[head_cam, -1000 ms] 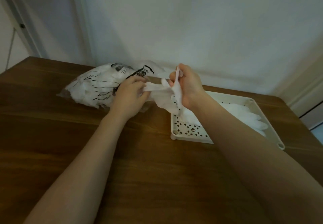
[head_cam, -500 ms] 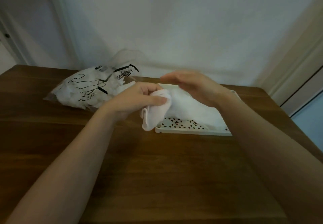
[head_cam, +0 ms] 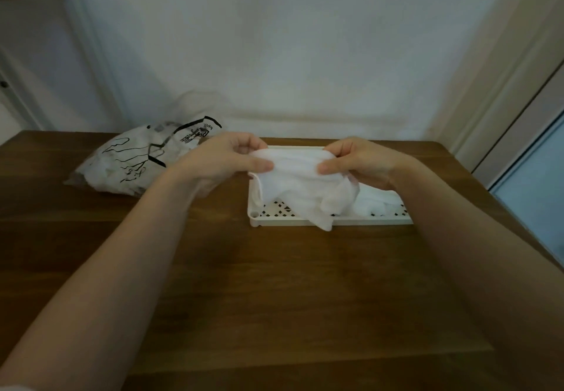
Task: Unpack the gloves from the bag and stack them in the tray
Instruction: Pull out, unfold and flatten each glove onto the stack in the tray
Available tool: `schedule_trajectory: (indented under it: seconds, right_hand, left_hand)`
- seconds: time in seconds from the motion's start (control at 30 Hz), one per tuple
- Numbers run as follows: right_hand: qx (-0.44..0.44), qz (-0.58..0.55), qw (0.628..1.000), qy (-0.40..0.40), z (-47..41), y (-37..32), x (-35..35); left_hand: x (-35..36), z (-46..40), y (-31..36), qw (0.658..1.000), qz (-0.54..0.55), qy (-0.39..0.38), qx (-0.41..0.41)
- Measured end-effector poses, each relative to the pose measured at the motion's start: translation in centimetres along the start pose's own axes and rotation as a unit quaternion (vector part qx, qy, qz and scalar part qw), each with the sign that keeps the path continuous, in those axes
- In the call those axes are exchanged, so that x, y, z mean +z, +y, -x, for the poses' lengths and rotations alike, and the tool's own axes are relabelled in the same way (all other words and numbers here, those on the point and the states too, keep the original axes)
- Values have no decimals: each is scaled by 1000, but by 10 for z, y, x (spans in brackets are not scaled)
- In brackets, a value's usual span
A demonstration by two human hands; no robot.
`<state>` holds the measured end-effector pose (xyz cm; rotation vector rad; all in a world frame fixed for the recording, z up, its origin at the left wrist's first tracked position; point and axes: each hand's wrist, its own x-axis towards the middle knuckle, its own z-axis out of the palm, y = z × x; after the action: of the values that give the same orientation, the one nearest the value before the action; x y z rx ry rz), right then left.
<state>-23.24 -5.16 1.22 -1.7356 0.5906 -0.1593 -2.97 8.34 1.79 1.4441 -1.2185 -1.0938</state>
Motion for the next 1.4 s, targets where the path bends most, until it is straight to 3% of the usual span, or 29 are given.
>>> schedule_trajectory:
  seconds: [0.2, 0.27, 0.37, 0.43, 0.5, 0.63, 0.77, 0.9, 1.07, 1.13, 1.2, 1.27, 1.33, 1.4]
  right_hand:
    - [-29, -197, 976, 88, 24, 25, -22]
    - [-22, -207, 969, 131, 28, 33, -30]
    - [54, -121, 963, 235, 33, 40, -42]
    - [92, -67, 958, 264, 38, 41, -50]
    - [99, -43, 963, 247, 46, 39, -57]
    - [61, -107, 973, 197, 53, 35, -71]
    - [121, 178, 938, 270, 29, 53, -73]
    - [120, 163, 948, 247, 10, 66, -69]
    - [101, 167, 954, 229, 1, 70, -73]
    - [113, 227, 928, 273, -4, 70, -73]
    - [129, 350, 866, 334, -7, 68, -67]
    - [84, 467, 803, 361, -6, 62, -52]
    - [-11, 510, 794, 330, -3, 55, -31]
    - [-79, 557, 796, 224, -4, 52, -8]
  left_hand:
    - [23, -21, -13, 972, 220, 77, -21]
    - [34, -28, -12, 964, 252, 79, -27]
    - [55, -37, -13, 970, 223, 94, -35]
    - [69, -43, -15, 973, 192, 122, -40]
    - [81, -49, -16, 969, 180, 164, -40]
    - [89, -60, -22, 967, 88, 239, -25]
    - [84, -67, -29, 974, -103, 194, -65]
    - [82, -68, -37, 964, -156, 189, -105]
    - [80, -70, -40, 953, -237, 177, -67]
    - [77, -73, -39, 945, -280, 165, -49]
    - [73, -77, -39, 943, -296, 152, -35]
    - [71, -79, -40, 947, -293, 129, -37]
    - [70, -82, -41, 945, -304, 110, -38]
    - [69, -86, -43, 941, -325, 94, -27]
